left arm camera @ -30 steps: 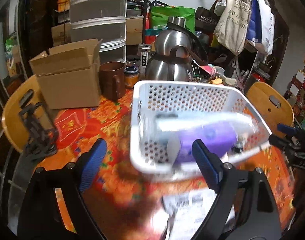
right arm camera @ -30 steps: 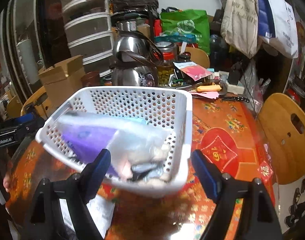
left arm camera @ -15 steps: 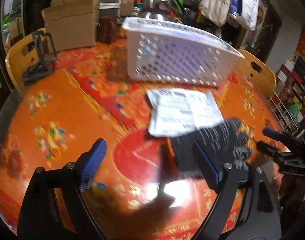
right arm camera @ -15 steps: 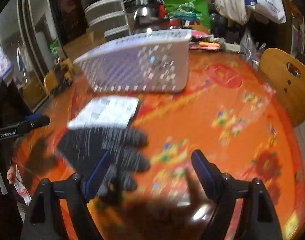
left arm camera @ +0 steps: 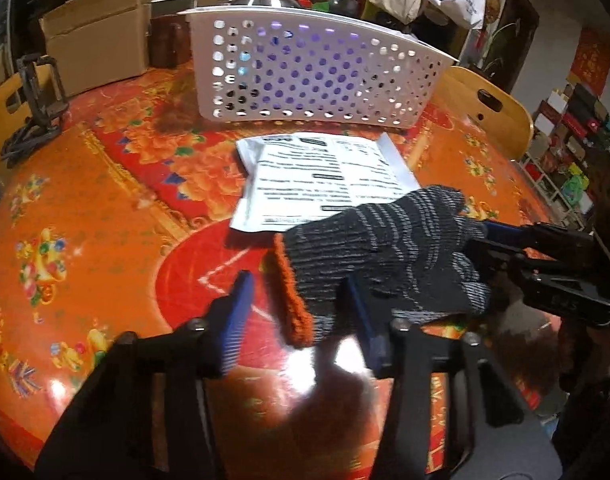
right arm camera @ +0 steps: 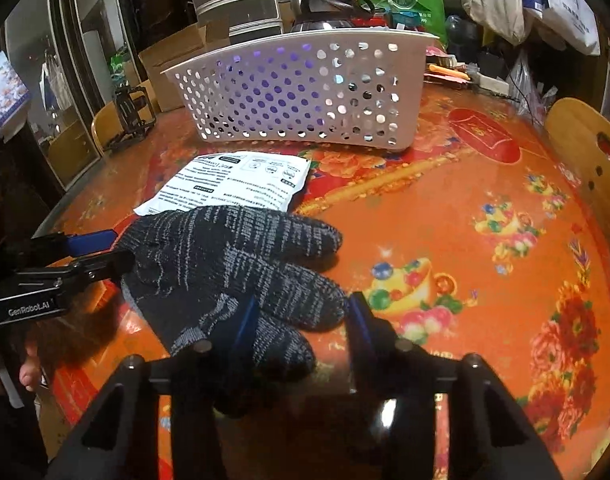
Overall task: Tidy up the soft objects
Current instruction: 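Grasp the glove cuff with the left tool while the right tool grasps its fingers, then lift and carry the glove with both tools over the basket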
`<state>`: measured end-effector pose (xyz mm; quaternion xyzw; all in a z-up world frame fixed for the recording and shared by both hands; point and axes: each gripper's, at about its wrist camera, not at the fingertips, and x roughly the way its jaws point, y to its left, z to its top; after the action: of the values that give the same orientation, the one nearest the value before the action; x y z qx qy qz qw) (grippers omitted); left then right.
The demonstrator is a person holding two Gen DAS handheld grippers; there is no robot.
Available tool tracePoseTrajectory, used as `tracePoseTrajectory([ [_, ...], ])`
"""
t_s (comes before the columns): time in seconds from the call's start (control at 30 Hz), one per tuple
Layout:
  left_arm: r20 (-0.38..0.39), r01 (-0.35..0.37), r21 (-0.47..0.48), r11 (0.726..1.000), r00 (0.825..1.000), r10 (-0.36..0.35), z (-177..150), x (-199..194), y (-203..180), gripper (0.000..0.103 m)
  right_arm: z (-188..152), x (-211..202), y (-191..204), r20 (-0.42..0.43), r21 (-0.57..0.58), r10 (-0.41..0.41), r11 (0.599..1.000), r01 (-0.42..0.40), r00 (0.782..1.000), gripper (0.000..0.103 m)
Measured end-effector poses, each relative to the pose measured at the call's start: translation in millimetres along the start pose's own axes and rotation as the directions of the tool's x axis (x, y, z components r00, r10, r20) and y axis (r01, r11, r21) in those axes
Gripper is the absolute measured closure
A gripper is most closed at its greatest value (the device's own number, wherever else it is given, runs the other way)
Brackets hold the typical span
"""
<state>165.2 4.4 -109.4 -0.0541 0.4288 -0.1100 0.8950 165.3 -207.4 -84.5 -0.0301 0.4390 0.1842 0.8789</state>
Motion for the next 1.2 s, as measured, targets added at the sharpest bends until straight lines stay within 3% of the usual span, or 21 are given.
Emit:
tracePoseTrajectory([
  [0.03,0.000,0.015,0.000,1.000,1.000,-0.015,-0.5,1.0,-1.5,0.075,0.6,0.6,1.3,0.000,-0.003,0.000,1.000,0.000,1.000,0.068],
  [0.1,0.010,0.003,0.016,1.000,1.000,-0.003,-2.1,-0.3,-7.5,0.079,-1.5,-0.3,4.2,0.009,-0.005,0.008,1.000,-0.008,1.000,0.087],
  [0.2,0.027,0.008,0.034,0.999,1.000,-0.009,-4.3,-3.1,-12.7,0.086,-3.8,-2.5,4.7,0.024,-0.005,0.025,1.000,-0.025,0.999,0.092],
  [0.37,0.079,0.038,0.001,0.999,0.996,-0.038,-6.4,-14.3,-7.1,0.090,-5.9,-9.4,8.3,0.064,-0.021,-0.006,1.000,0.007,0.998,0.094],
  [0.57,0.142,0.050,0.036,0.998,0.988,-0.054,-9.5,-33.4,-12.4,0.090,-7.7,-21.0,10.4,0.130,-0.032,-0.004,0.999,0.008,0.991,0.094],
  [1.2,0.229,0.082,0.057,0.995,0.969,-0.093,-7.7,-68.4,-19.1,0.090,-2.6,-68.1,18.5,0.243,-0.047,0.025,0.999,-0.013,0.970,0.094],
])
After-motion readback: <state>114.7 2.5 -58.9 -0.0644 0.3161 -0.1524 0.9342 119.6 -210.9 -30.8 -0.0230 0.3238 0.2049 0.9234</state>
